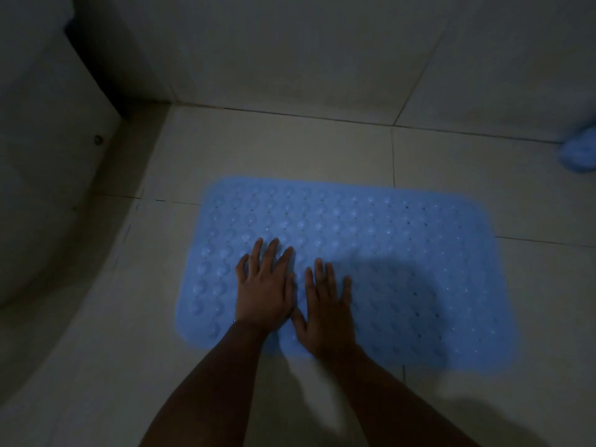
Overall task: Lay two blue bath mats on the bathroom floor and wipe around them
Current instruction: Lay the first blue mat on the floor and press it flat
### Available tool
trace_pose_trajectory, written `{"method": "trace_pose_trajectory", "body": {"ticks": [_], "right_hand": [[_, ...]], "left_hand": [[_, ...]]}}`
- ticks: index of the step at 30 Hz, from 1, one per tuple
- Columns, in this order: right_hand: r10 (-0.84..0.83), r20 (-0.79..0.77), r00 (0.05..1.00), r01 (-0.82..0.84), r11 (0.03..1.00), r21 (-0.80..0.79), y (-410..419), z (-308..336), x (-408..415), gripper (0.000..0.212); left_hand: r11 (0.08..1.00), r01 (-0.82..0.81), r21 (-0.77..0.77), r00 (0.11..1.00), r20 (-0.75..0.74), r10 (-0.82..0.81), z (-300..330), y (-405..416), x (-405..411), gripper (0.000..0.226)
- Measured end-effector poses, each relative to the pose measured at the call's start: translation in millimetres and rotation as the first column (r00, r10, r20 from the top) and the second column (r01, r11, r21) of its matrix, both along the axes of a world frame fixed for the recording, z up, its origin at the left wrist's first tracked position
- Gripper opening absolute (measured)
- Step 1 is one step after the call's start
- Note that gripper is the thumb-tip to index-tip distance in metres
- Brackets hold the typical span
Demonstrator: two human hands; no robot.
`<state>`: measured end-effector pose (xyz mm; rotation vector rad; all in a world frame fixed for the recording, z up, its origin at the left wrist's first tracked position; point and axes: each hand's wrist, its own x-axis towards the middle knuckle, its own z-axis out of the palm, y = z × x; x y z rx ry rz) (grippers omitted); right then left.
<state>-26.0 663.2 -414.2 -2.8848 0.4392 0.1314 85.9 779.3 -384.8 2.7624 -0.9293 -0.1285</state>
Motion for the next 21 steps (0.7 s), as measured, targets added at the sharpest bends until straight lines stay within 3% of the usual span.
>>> {"method": "trace_pose_trajectory", "body": {"ticks": [6,21], "right_hand": [[0.001,0.054,0.999,0.0,1.0,-0.006,0,2,-1,0.078],[-0.035,0.014,0.999,0.034,0.999,0.028,1,4,4,0.08]], "left_hand": [[0.999,-0.034,-0.014,0.999,0.041,0.034,-3,-6,11,0.054],[0.999,-0.037,-0.019,0.998,0.049,0.038,-4,-17,23,0.054]]}}
